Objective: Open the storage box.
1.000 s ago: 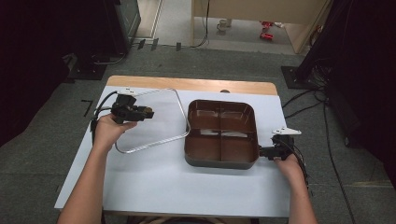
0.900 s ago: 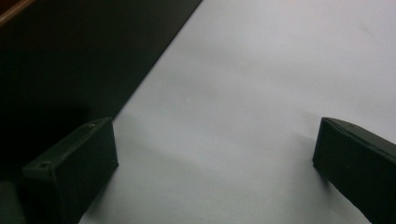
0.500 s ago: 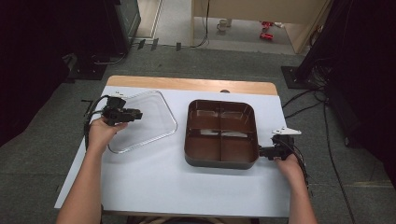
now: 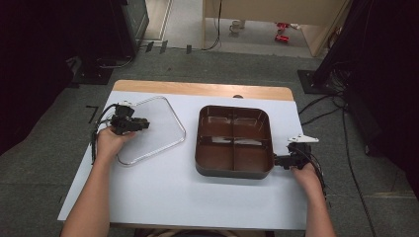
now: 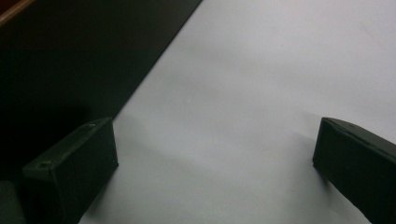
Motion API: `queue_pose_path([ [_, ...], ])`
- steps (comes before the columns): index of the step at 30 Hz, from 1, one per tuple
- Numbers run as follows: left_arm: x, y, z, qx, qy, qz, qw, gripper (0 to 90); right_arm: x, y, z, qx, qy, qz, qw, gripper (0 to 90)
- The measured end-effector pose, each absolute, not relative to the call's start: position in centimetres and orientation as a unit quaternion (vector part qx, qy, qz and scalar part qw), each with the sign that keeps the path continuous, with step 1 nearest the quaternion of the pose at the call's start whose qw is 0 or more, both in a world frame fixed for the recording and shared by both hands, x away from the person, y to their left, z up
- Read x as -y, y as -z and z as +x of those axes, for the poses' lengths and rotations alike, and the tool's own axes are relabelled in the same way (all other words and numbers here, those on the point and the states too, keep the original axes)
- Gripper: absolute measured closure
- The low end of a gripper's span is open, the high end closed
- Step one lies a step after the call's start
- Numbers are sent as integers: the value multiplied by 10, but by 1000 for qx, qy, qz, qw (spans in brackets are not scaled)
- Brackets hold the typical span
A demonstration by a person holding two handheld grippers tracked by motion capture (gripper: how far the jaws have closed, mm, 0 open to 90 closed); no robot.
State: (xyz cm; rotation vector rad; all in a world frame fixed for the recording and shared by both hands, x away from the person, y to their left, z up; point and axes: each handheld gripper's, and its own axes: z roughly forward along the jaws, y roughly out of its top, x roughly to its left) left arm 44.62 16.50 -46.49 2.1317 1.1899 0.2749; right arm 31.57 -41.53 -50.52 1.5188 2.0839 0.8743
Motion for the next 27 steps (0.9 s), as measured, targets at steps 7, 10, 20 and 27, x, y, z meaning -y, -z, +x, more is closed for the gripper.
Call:
queue_pose_path([
  [7, -164, 469, 446, -459, -105, 817, 334, 588, 415, 505, 316, -749, -314, 546, 208, 0],
  [10, -164, 469, 445, -461, -104, 814, 336, 573, 415, 505, 316, -749, -314, 546, 208, 0],
  [20, -165, 453, 439, -461, -98, 806, 359, 400, 415, 505, 316, -749, -314, 546, 208, 0],
  [27, -163, 434, 431, -456, -113, 799, 375, 366, 415, 505, 316, -749, -314, 546, 208, 0],
])
